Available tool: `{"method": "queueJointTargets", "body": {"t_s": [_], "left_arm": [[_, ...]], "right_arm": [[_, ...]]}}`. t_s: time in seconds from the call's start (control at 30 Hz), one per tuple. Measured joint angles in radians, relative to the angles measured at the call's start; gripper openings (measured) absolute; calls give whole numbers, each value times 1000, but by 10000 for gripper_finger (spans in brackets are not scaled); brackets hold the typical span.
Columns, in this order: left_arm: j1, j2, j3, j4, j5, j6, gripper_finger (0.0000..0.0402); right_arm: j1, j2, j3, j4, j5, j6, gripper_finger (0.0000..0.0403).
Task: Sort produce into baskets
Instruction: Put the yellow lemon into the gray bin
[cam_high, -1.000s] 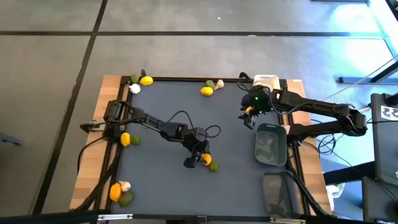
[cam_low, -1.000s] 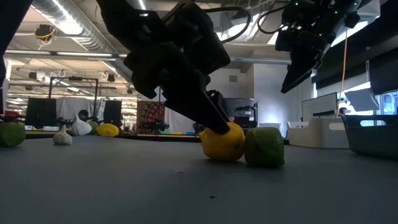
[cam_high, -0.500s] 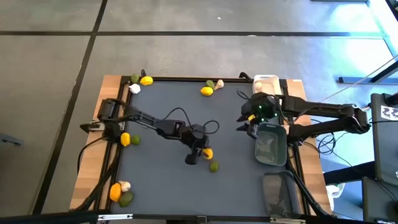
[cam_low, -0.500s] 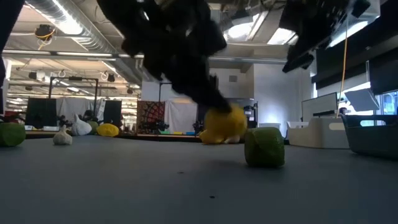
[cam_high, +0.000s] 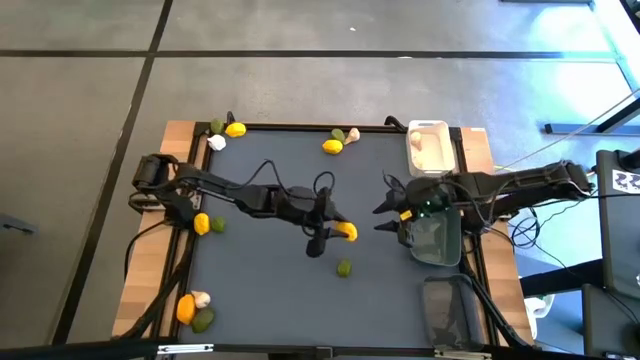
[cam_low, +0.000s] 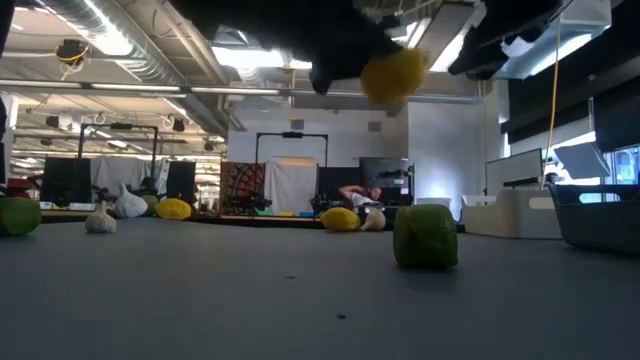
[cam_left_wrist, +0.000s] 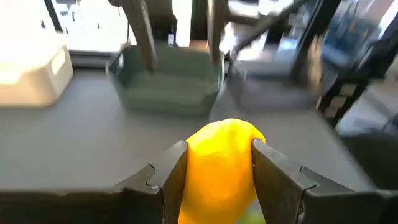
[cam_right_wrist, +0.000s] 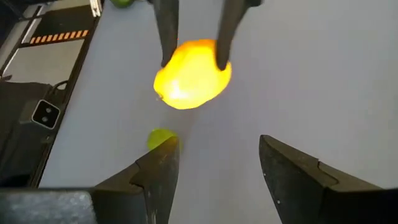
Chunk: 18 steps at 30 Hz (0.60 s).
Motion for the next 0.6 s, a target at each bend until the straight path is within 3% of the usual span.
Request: {"method": "queueJointTargets", "body": {"t_s": [0.33,0.6], "left_arm": [[-2,-8,0,104,-57,-64,157],[-6,-7,-1,132,-91,-81,157]], "right_arm": [[192,57,0,213,297,-143,221],[205,136,0,286,436,-131,221]]}}
